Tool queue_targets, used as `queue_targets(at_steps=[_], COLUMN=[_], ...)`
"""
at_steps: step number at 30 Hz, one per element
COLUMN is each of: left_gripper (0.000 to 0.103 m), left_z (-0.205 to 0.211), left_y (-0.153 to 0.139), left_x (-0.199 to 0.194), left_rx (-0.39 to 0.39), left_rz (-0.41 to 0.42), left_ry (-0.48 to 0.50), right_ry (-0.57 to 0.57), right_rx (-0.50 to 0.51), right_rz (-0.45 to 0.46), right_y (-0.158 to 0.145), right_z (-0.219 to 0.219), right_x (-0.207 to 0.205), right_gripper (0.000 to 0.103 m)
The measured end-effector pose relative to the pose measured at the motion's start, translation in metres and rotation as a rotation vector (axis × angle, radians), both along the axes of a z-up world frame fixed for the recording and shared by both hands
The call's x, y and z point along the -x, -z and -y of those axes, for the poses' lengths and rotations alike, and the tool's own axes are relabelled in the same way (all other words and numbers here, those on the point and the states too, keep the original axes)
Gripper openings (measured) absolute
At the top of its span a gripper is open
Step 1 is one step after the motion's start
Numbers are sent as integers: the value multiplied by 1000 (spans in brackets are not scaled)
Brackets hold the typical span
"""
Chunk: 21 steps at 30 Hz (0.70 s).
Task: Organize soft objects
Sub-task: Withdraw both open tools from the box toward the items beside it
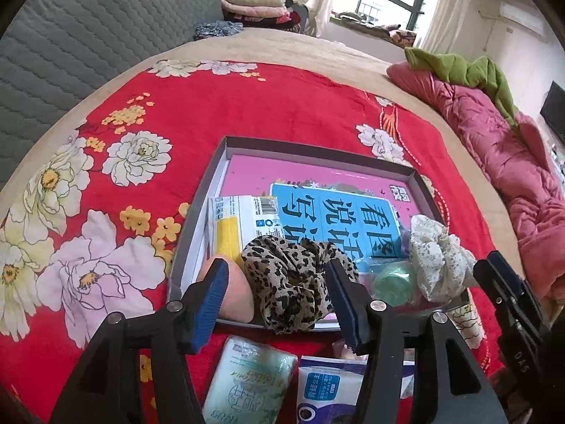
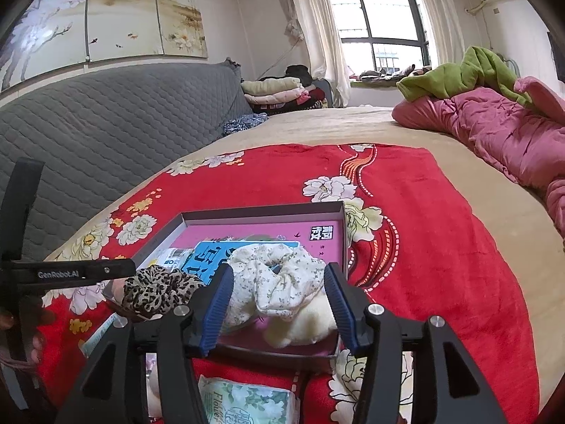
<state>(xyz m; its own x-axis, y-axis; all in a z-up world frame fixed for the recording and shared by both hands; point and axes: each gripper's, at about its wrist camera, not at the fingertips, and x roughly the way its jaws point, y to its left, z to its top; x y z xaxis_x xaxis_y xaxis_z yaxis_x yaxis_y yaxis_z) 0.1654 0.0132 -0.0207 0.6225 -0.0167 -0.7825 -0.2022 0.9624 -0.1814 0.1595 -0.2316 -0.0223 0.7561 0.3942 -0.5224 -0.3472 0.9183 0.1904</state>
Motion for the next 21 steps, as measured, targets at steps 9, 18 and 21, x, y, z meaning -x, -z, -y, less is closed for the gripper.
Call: queue_targets(at_steps=[9,18,21], left_gripper=[63,72,73], left_z=[-5,-6,-5], left_y=[-14,-25,-29], left_x=[12,25,29], left_rx=[29,51,53], left_rz=[34,64,72], left_ry=[2,9,14], right_ry=[12,21,20], right_rx=[-4,-5,-4], right_rz=[36,62,81], right_y=[-7,-15,-19], right_z=[2,4,5], right_x=[7,15,21], right_gripper=[61,66,68])
